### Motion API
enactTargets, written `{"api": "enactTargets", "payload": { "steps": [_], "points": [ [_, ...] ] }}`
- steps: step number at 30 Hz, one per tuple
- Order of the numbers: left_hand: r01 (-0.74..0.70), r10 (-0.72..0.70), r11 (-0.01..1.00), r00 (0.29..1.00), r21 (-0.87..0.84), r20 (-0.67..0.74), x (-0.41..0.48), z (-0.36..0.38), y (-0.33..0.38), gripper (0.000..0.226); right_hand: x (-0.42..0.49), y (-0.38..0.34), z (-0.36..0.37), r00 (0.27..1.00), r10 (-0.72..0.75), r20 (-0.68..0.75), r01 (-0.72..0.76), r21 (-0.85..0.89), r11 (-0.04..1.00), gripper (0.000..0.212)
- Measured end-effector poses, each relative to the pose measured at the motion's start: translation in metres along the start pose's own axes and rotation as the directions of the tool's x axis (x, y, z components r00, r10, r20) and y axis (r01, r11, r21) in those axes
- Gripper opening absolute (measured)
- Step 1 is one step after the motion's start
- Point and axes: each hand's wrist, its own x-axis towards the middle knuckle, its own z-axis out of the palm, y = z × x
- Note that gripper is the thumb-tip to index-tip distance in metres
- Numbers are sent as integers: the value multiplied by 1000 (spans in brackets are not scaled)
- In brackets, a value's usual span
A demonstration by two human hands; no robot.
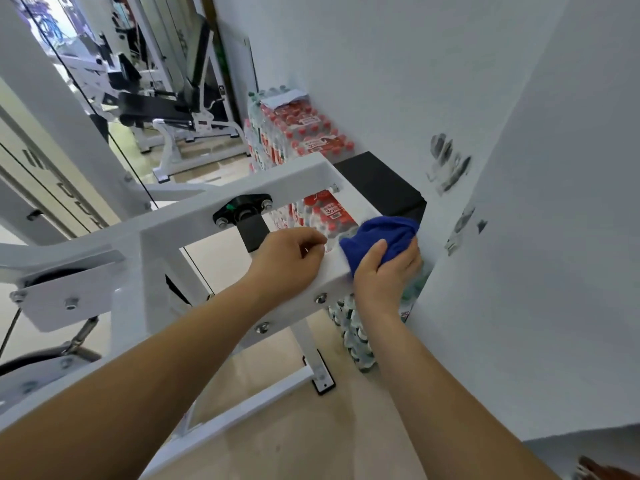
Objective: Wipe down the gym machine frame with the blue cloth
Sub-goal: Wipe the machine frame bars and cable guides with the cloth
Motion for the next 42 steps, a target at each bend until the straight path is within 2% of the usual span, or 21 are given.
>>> {"api": "enactTargets", "payload": {
  "steps": [3,6,7,9,11,13,15,17,19,20,24,26,28,30,32,34,38,42],
  "points": [
    [-17,17,1000,1000,-21,-17,-13,-1,10,21,1,5,-21,998,-22,52,22,13,1000,48],
    [-93,90,994,995,-56,-44,-43,5,19,23,-19,24,-44,981,88,176,-88,-6,996,8],
    [-143,142,988,990,-64,-12,-57,13,19,23,-29,32,-49,971,95,220,-88,-39,995,13],
    [-181,184,983,972,-35,144,-85,36,13,23,-46,47,-53,943,124,310,-92,-116,989,23],
    [-69,73,997,958,-23,276,-106,62,-6,26,-57,55,-56,896,180,406,-133,-140,981,17],
    [173,-136,978,951,-117,277,-120,83,-26,24,-62,59,-60,822,231,521,-164,-173,971,15],
    [408,-350,868,907,-284,233,-128,95,-35,17,-66,64,-62,762,269,589,-177,-210,962,16],
    [517,-458,729,856,-449,241,-133,104,-40,18,-72,70,-60,745,266,612,-119,-270,955,21],
    [572,-471,609,818,-549,330,-137,112,-48,24,-81,77,-54,700,287,653,-114,-295,949,27],
    [594,-474,584,803,-554,361,-140,115,-55,25,-85,80,-51,681,303,667,-123,-303,945,27],
    [639,-518,591,769,-493,375,-143,122,-87,27,-99,93,-42,701,288,653,-195,-213,957,32],
    [646,-512,583,763,-493,395,-142,125,-100,24,-101,107,-38,711,314,629,-227,-218,949,22],
    [642,-493,574,766,-507,412,-142,131,-112,23,-104,128,-35,682,362,635,-299,-209,931,13],
    [639,-484,579,769,-507,417,-142,139,-125,21,-107,151,-33,632,391,669,-400,-150,904,24],
    [645,-500,587,764,-489,408,-142,150,-139,21,-109,174,-30,612,367,700,-390,-136,911,33],
    [656,-523,606,754,-450,396,-138,165,-156,22,-109,199,-23,645,324,692,-324,-136,936,29],
    [629,-510,658,777,-414,369,-126,205,-195,17,-109,257,0,778,245,578,-235,-95,967,15],
    [556,-415,741,820,-376,395,-113,245,-238,14,-108,314,32,857,191,480,-213,-9,977,7]
  ]
}}
